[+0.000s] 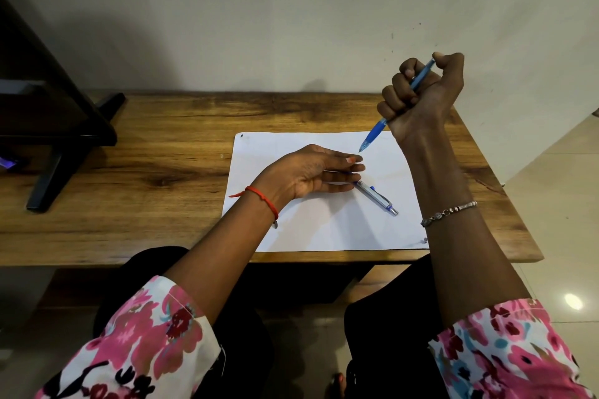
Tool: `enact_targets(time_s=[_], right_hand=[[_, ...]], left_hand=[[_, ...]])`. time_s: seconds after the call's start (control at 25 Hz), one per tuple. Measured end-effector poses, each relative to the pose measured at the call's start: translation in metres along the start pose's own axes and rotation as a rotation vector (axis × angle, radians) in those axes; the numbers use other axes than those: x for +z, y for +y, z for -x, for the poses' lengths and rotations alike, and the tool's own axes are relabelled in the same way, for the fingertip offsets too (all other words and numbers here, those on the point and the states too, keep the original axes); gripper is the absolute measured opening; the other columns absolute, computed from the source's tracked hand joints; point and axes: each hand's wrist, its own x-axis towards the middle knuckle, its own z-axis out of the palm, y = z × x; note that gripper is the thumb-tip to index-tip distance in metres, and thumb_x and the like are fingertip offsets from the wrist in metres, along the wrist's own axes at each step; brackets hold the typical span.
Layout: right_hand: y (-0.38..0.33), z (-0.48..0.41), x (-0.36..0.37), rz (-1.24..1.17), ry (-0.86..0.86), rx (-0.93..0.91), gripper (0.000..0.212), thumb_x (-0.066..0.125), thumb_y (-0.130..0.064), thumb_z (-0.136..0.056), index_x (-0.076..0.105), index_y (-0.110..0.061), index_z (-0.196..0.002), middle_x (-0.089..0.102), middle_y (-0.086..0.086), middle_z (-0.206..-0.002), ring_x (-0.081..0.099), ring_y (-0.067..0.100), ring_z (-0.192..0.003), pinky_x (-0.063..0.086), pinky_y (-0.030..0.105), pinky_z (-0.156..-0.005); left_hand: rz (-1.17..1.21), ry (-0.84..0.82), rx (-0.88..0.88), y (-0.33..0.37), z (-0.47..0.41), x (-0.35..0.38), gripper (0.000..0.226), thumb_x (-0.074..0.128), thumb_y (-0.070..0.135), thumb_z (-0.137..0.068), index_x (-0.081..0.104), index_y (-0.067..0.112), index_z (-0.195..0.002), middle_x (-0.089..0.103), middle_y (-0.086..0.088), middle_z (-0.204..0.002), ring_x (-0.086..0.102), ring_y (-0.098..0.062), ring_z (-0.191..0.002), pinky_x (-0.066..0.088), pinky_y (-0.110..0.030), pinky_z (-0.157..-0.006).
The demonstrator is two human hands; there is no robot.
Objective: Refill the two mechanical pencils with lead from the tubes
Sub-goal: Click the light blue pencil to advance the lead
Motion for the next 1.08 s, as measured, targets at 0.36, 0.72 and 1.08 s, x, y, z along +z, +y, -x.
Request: enact_targets(time_s=[0.36, 0.72, 1.08], right_hand=[[0.0003, -0.0009, -0.0011, -0.001, -0.003, -0.001, 0.04, 0.024, -0.035, -0.089, 0.032, -0.015, -0.055, 0.017, -0.007, -0.04, 0.009, 0.009, -0.038, 0.014, 0.014, -0.042], [0.0005, -0.0021, -0.002, -0.016, 0.002, -0.004, 0.038, 0.024, -0.033, -0.088, 0.03, -0.015, -0.055, 0.016, -0.006, -0.039, 0.008, 0.009, -0.038, 0.012, 0.014, -0.043], [-0.0002, -0.003, -0.004, -0.01, -0.006, -0.007, 0.041, 0.026, -0.037, -0.089, 0.033, -0.014, -0.056, 0.017, -0.006, -0.04, 0.01, 0.009, -0.038, 0.014, 0.015, -0.042]], left_hand=[[-0.004, -0.001, -0.007, -0.0005, 0.0, 0.0008, 0.01, 0.058, 0.006, -0.087, 0.067, 0.005, -0.09, 0.073, -0.004, -0.076, 0.069, -0.017, -0.075, 0.057, -0.03, -0.075], [-0.007, 0.003, -0.012, -0.0005, -0.0003, 0.001, 0.01, 0.057, 0.006, -0.087, 0.067, 0.004, -0.09, 0.074, -0.004, -0.074, 0.07, -0.016, -0.07, 0.057, -0.03, -0.074], [-0.003, 0.0, -0.01, 0.0004, 0.0003, 0.0007, 0.011, 0.057, 0.005, -0.087, 0.066, 0.003, -0.092, 0.074, -0.003, -0.074, 0.07, -0.016, -0.07, 0.057, -0.03, -0.074]])
